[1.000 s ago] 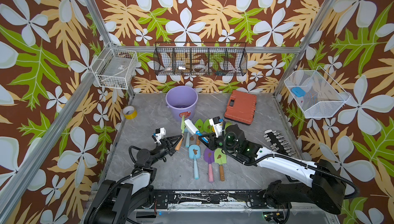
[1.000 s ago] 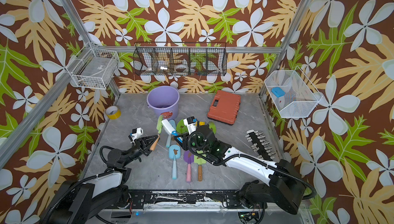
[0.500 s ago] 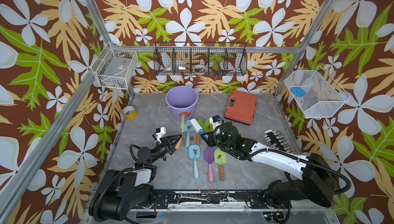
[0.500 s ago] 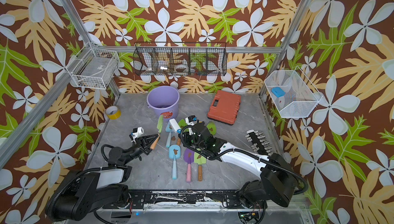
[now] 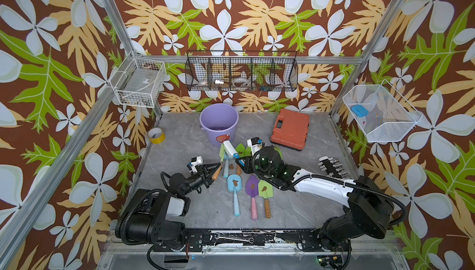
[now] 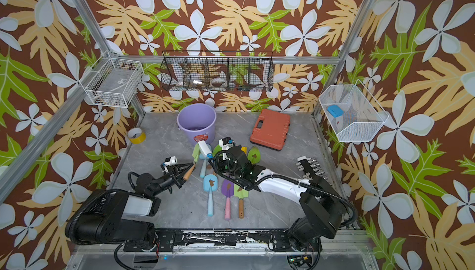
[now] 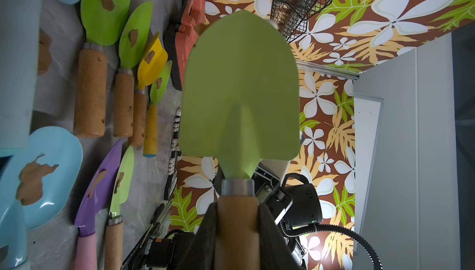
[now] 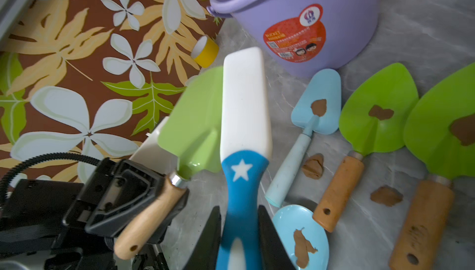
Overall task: Brush the soil off the hand trowel and place it into the bucket
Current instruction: Brush off the soil from the hand trowel.
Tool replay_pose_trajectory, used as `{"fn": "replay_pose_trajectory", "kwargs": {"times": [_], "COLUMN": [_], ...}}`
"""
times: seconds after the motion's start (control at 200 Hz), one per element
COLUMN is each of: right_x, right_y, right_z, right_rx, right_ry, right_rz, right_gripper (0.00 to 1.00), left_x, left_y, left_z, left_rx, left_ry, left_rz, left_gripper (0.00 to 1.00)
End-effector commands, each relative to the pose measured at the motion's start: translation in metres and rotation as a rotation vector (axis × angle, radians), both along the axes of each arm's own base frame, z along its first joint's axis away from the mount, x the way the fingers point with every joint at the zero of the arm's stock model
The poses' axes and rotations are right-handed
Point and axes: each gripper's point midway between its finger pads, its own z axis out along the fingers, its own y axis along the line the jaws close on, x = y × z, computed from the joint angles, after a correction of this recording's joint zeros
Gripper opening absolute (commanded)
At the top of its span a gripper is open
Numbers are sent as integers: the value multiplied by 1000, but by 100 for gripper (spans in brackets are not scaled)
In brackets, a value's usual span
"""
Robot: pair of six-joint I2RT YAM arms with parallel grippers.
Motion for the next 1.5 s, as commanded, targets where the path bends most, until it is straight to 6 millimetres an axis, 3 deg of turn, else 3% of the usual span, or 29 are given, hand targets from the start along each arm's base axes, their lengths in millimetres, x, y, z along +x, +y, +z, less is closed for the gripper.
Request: {"fn": "replay_pose_trajectory", "kwargs": {"times": [0.0,0.39,0.525,0.646,0.766,0.846,0.926,1.131,1.246,1.376,1.496], "right_x": [-3,-34,-42,-48,-48,-48,-49,-45,-41,-40,-45], "right_y": [8,-29,-24,-9,2,0,-1,-2,-16,-31,-24], "right_z": [35,40,49,51,29,11,10,-30,-15,21,44], "right_rx": [116,221,273,282,300,328,368,293,331,333,336], "right_ry": [-43,-71,-91,-105,-49,-4,1,109,68,-49,-106], "right_rz": [22,4,41,86,99,77,72,31,0,-36,17], "right_gripper": [0,0,0,0,0,0,0,0,0,0,0], "left_x": [-16,-14,-15,-15,-16,-18,-19,-21,-19,-18,-17], "left_y": [0,0,-1,-1,0,0,1,1,0,0,0], "left_z": [48,68,73,74,78,80,82,88,88,84,84], "left_rx": [-23,-55,-61,-62,-69,-74,-77,-86,-83,-77,-75], "left_ry": [-282,-319,-330,-332,-342,-347,-349,-365,-366,-354,-357], "left_rz": [-21,-25,-34,-34,-31,-29,-29,-33,-34,-36,-35], "left_gripper": [0,0,0,0,0,0,0,0,0,0,0]}}
